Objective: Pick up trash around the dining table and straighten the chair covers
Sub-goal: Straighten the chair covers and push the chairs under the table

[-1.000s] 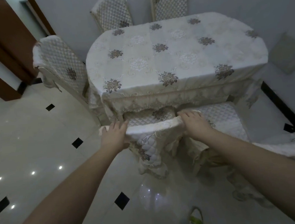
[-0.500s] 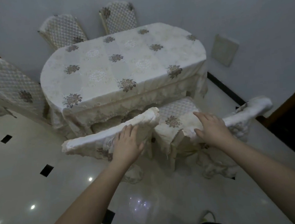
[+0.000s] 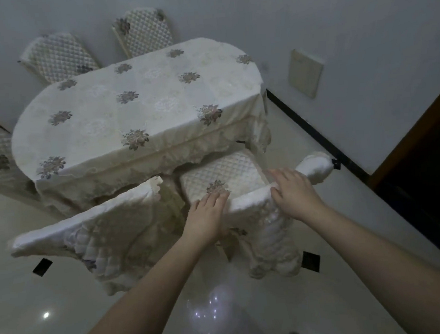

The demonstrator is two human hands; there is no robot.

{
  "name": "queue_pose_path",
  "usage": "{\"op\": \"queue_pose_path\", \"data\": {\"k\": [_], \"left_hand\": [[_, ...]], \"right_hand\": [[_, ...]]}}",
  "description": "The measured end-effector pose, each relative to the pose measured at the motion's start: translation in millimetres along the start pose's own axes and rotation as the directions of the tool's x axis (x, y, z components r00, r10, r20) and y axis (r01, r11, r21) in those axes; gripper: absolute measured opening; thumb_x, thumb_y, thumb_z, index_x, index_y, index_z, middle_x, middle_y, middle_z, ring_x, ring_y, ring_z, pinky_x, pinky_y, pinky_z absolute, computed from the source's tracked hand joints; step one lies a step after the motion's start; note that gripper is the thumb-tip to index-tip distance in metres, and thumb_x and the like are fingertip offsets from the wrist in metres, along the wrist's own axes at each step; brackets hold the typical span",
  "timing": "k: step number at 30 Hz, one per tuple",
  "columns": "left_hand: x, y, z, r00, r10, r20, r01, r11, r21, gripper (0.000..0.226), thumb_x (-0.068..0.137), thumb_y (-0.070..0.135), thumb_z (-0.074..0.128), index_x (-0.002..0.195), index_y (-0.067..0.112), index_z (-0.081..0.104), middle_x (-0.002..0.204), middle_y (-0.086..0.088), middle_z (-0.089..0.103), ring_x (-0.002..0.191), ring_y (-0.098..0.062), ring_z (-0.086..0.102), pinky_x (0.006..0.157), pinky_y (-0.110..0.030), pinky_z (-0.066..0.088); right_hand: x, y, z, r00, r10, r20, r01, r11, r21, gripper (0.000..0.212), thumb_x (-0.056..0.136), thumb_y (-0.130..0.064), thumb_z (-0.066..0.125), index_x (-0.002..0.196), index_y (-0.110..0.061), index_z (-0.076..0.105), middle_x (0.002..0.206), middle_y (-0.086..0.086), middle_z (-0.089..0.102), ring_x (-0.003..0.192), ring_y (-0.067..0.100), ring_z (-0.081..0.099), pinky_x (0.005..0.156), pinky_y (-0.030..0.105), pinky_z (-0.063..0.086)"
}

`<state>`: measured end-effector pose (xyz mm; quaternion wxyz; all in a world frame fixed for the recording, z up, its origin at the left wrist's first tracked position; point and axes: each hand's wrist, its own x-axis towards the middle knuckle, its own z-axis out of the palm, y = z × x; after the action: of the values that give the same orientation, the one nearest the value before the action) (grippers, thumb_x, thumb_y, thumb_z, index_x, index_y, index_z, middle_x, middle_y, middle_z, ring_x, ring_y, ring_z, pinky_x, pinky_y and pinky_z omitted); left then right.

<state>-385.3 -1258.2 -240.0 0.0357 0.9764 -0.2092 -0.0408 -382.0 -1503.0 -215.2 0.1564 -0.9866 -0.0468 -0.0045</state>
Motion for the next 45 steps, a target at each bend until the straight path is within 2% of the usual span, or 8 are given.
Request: {"op": "queue_pose_path", "data": {"k": [6,15,20,24,27,34,40,45], "left_hand": [[20.7,18.1,22.9,0.993,-0.113,0.043,0.115,0.992,-0.043,0.078,0.075,0.031,0.071,0.143,0.026,0.031,0.136,0.002,0.048,0.127,-0.021,0.043,0.102,-0.036,0.033],[42.9,-1.3,25.2,0.994,-0.104,0.016,0.105,0.993,-0.054,0.055,0.072,0.040,0.067,0.125,0.032,0.054,0.109,0.004,0.068,0.101,-0.023,0.063,0.080,-0.033,0.043],[51.8,-8.5,27.4,0.998,-0.048,0.028,0.047,0.998,0.028,0.028,0.069,0.042,0.068,0.093,0.029,0.061,0.077,0.003,0.068,0.067,-0.022,0.067,0.051,-0.029,0.043],[55.6,-17.1,36.6,0.998,0.025,0.063,-0.028,0.998,0.050,0.026,0.066,0.039,0.070,0.085,0.028,0.057,0.068,0.004,0.063,0.055,-0.019,0.063,0.041,-0.026,0.038],[64.4,-23.6,34.0,0.994,0.018,0.105,-0.025,0.998,0.064,0.031,0.058,0.042,0.076,0.080,0.029,0.058,0.062,0.006,0.060,0.048,-0.016,0.061,0.036,-0.023,0.035],[98.8,-43.1,-13.4,0.982,-0.144,0.119,0.143,0.990,0.022,0.025,0.083,0.045,0.056,0.104,0.032,0.059,0.095,0.003,0.068,0.086,-0.023,0.065,0.061,-0.030,0.045],[121.3,-63.7,-16.6,0.959,-0.260,0.110,0.263,0.965,-0.015,0.019,0.078,0.043,0.061,0.094,0.033,0.059,0.091,0.006,0.068,0.084,-0.020,0.065,0.062,-0.032,0.049],[132.5,-78.7,-3.4,0.946,-0.304,0.112,0.303,0.953,0.023,0.032,0.077,0.052,0.059,0.105,0.037,0.062,0.095,0.008,0.068,0.086,-0.018,0.065,0.065,-0.032,0.051]], "right_hand": [[14.4,60.3,-1.3,0.991,-0.039,0.127,0.043,0.999,-0.029,0.066,0.084,-0.008,0.049,0.147,-0.020,0.029,0.150,0.003,0.034,0.138,0.022,0.026,0.113,0.033,0.014],[77.2,102.2,5.2,0.921,-0.128,0.369,0.195,0.970,-0.149,0.070,0.068,-0.026,0.075,0.133,-0.029,0.049,0.133,0.000,0.053,0.124,0.020,0.045,0.106,0.031,0.029],[88.3,116.3,2.8,0.944,-0.055,0.325,0.153,0.946,-0.287,0.048,0.079,-0.036,0.067,0.124,-0.044,0.053,0.140,-0.018,0.046,0.140,0.012,0.025,0.115,0.038,0.006],[92.9,127.6,7.4,0.946,-0.107,0.307,0.198,0.939,-0.281,0.035,0.075,-0.039,0.069,0.109,-0.045,0.063,0.117,-0.015,0.064,0.118,0.009,0.052,0.107,0.031,0.011],[101.5,132.2,12.3,0.949,-0.129,0.287,0.200,0.952,-0.234,0.036,0.072,-0.030,0.073,0.107,-0.038,0.068,0.112,-0.010,0.067,0.112,0.015,0.057,0.105,0.034,0.020],[164.9,113.4,-4.9,0.944,-0.163,0.288,0.237,0.940,-0.245,0.022,0.075,-0.043,0.066,0.097,-0.041,0.066,0.102,-0.009,0.067,0.104,0.017,0.059,0.097,0.033,0.035],[197.2,90.7,-6.7,0.937,-0.175,0.303,0.253,0.937,-0.240,0.025,0.077,-0.029,0.062,0.100,-0.037,0.064,0.103,-0.004,0.065,0.104,0.021,0.058,0.091,0.034,0.037],[209.8,86.3,1.1,0.923,-0.229,0.308,0.293,0.939,-0.180,0.029,0.080,-0.027,0.059,0.107,-0.038,0.063,0.107,-0.006,0.064,0.105,0.020,0.056,0.088,0.034,0.035]]}}
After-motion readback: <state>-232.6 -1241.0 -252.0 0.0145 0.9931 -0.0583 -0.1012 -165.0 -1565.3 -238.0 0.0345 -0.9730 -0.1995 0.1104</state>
